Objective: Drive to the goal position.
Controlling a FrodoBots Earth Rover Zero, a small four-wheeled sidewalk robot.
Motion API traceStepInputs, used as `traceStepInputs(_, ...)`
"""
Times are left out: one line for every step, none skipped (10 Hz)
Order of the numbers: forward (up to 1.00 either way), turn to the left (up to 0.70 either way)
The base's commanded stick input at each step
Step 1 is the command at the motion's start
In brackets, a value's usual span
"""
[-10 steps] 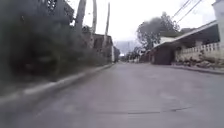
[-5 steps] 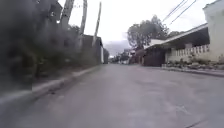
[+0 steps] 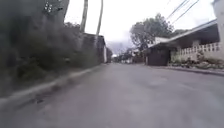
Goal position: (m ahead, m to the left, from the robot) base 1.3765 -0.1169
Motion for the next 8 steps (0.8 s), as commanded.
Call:
traceStepInputs(1.00,0.00)
traceStepInputs(1.00,0.00)
traceStepInputs(1.00,0.00)
traceStepInputs(1.00,0.00)
traceStepInputs(1.00,0.00)
traceStepInputs(1.00,0.00)
traceStepInputs(1.00,0.00)
traceStepInputs(1.00,0.00)
